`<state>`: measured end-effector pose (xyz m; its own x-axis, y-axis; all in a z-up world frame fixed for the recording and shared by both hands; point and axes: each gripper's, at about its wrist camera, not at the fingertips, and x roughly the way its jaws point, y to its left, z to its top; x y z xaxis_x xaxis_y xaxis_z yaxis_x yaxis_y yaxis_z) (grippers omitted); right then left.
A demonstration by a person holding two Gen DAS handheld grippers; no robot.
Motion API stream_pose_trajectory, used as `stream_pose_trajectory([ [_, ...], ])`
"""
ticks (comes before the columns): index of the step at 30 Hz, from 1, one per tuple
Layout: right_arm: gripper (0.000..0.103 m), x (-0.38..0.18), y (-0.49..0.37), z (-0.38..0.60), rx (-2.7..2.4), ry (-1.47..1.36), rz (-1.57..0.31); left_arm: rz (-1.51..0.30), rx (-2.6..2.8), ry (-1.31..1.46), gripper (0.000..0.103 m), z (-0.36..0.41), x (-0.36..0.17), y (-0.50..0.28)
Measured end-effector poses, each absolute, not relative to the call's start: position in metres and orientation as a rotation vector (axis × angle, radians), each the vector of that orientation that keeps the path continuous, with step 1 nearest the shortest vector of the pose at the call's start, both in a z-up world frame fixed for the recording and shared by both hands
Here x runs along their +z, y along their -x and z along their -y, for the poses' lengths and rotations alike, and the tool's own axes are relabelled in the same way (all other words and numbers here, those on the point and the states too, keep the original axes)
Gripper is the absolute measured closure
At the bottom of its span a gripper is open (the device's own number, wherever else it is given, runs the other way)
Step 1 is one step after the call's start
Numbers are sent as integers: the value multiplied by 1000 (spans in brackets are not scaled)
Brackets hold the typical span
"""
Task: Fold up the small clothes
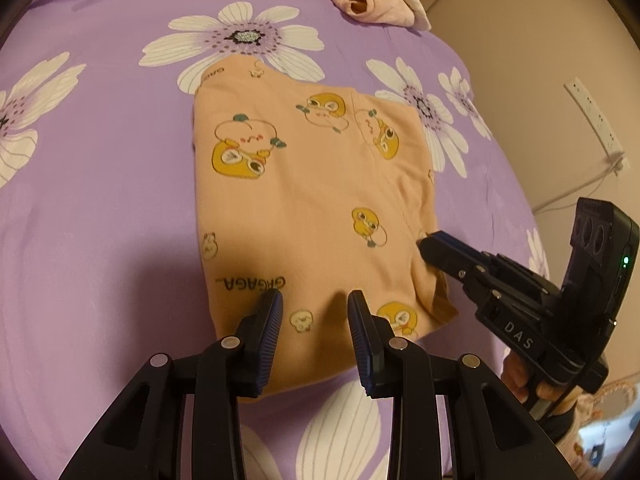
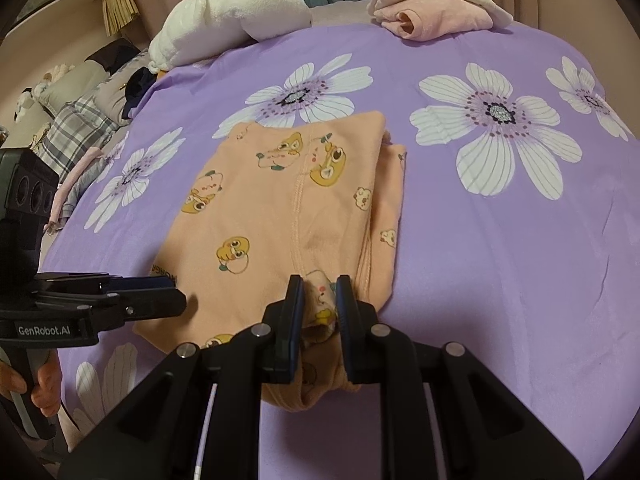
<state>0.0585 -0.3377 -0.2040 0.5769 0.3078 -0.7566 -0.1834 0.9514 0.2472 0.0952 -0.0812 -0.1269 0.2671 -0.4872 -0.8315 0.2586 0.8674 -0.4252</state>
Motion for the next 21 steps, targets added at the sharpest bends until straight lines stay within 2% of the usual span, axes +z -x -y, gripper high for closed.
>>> stream_pose_trajectory([
  [21,87,-208,-50,350,275,-172,-914,-1211,-489,241,72,71,-129,-86],
])
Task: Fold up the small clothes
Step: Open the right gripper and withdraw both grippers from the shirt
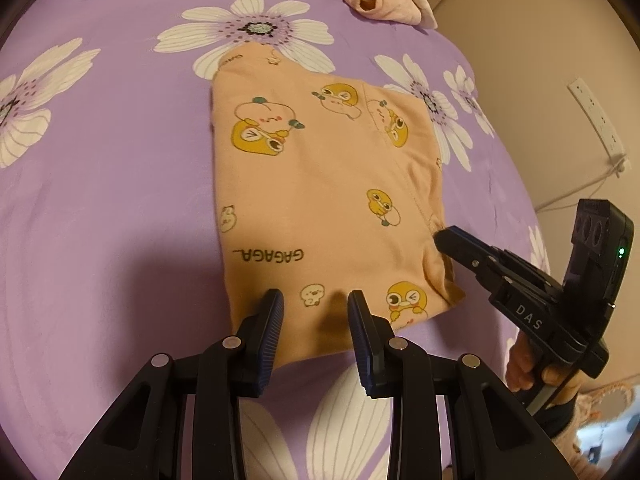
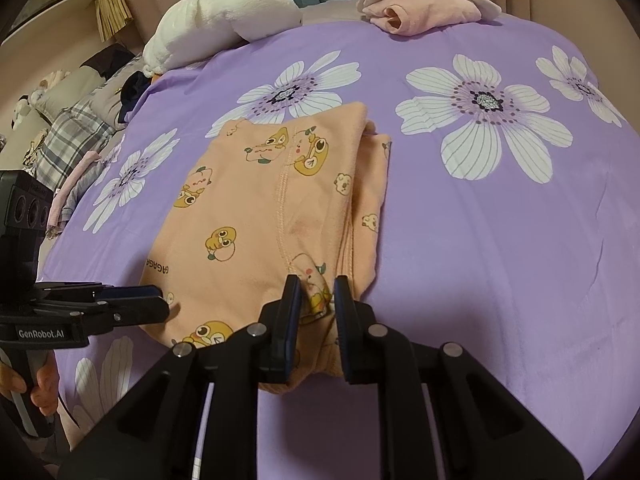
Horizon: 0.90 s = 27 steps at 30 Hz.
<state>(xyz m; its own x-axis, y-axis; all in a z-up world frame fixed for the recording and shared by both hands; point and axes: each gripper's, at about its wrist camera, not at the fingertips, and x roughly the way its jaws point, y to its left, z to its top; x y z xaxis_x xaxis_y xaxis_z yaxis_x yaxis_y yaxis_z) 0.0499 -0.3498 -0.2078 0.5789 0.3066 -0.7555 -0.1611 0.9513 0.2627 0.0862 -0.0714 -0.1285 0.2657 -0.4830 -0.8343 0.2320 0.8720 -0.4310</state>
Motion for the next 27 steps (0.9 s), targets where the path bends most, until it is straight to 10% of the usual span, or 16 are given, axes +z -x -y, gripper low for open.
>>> stream_pose_trajectory([
  [12,80,-201,-41,384,123,-156,-908,-1179,-425,272,63,42,-119,-87],
  [17,57,-196,-40,391,109,-192,-890,-1183,-408,329,61,29,-120,-93],
  [27,43,-199,-49,394,155,-303,-899,-1207,-401,419,46,21,-131,-107],
])
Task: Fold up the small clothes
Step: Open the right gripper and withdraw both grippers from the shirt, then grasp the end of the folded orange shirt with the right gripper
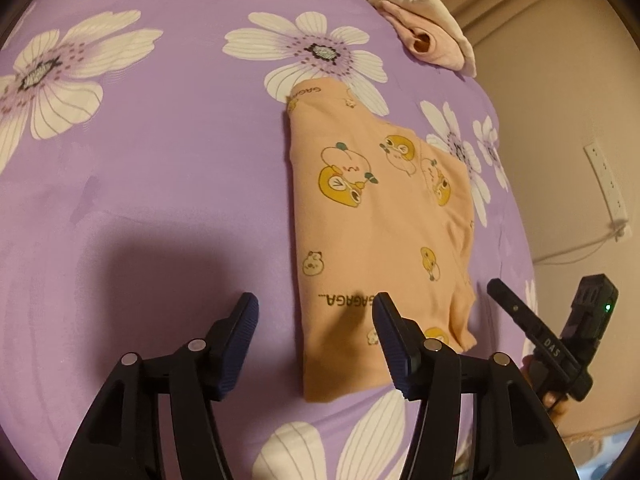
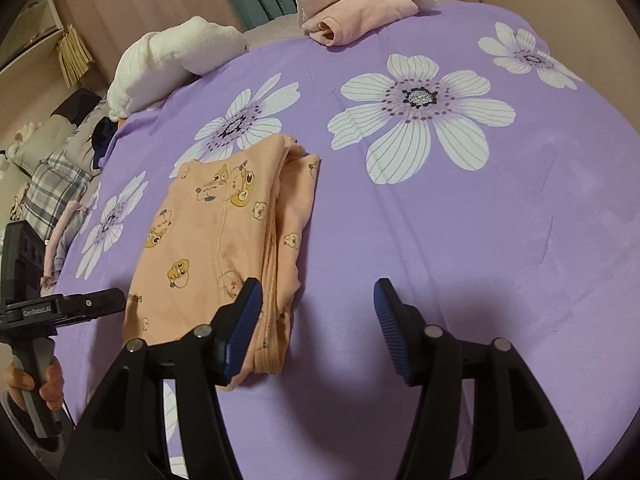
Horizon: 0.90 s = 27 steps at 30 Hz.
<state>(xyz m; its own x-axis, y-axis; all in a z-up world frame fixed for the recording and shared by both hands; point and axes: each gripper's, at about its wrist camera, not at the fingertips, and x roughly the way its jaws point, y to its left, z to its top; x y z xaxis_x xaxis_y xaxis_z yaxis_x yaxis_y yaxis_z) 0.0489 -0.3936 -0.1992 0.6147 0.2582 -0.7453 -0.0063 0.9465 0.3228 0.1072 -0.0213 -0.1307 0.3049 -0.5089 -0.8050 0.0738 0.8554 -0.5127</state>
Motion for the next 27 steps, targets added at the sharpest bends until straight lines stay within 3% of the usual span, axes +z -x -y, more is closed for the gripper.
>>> stream_pose_trajectory([
  [27,36,-220,-92,379,277,-453,-973,-1213,-460,520,46,28,-144,-139],
])
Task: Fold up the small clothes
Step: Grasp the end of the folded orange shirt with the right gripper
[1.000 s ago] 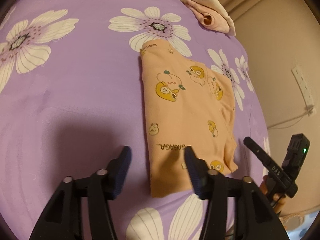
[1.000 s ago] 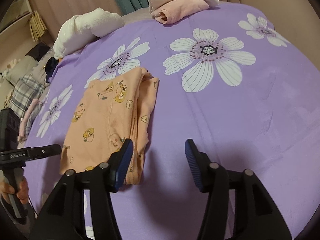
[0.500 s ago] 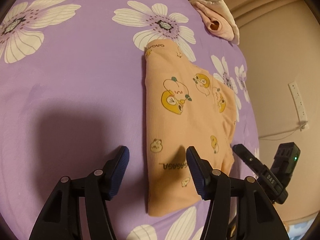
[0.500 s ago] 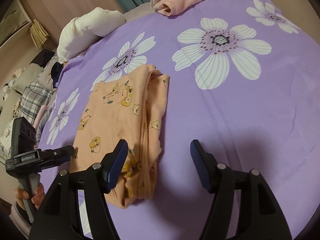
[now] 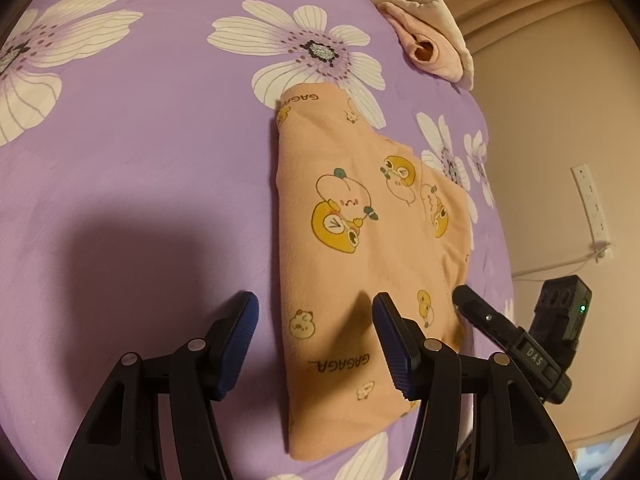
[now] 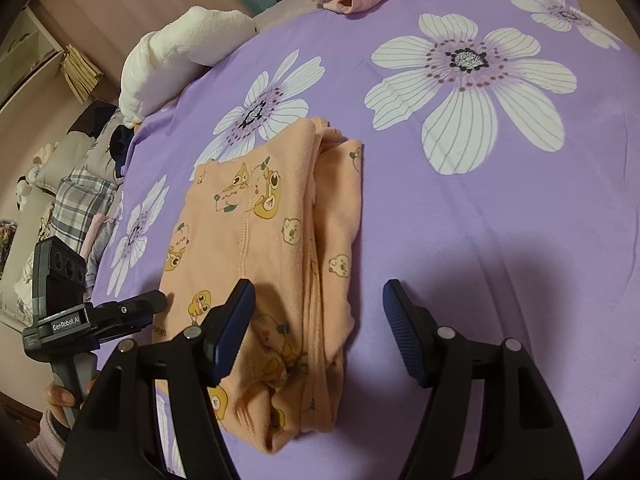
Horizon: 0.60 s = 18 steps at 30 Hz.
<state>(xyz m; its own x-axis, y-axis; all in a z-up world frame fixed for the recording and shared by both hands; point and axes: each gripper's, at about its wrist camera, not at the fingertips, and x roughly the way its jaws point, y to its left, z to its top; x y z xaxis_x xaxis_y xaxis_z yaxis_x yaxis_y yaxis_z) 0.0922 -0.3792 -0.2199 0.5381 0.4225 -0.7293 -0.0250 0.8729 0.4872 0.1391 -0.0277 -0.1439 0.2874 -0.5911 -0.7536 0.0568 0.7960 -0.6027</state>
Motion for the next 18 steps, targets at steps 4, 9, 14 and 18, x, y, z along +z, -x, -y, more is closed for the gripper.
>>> stream_pose_trajectory([
  [4,36,-222,-97,380,291,-471,-980,-1214,-468,513,46,32,-145,-143],
  [9,36,-226,-102,380,310,-505,-988,-1212,-480,516,46,38,-147,-148],
  [14,36,-229,-108,380,336,-542,-992,-1213,-491,507,46,45,-148,-153],
  [18,40,-230,-113,374,364,-541,-993,-1212,-497,503,45,48,-149,-156],
])
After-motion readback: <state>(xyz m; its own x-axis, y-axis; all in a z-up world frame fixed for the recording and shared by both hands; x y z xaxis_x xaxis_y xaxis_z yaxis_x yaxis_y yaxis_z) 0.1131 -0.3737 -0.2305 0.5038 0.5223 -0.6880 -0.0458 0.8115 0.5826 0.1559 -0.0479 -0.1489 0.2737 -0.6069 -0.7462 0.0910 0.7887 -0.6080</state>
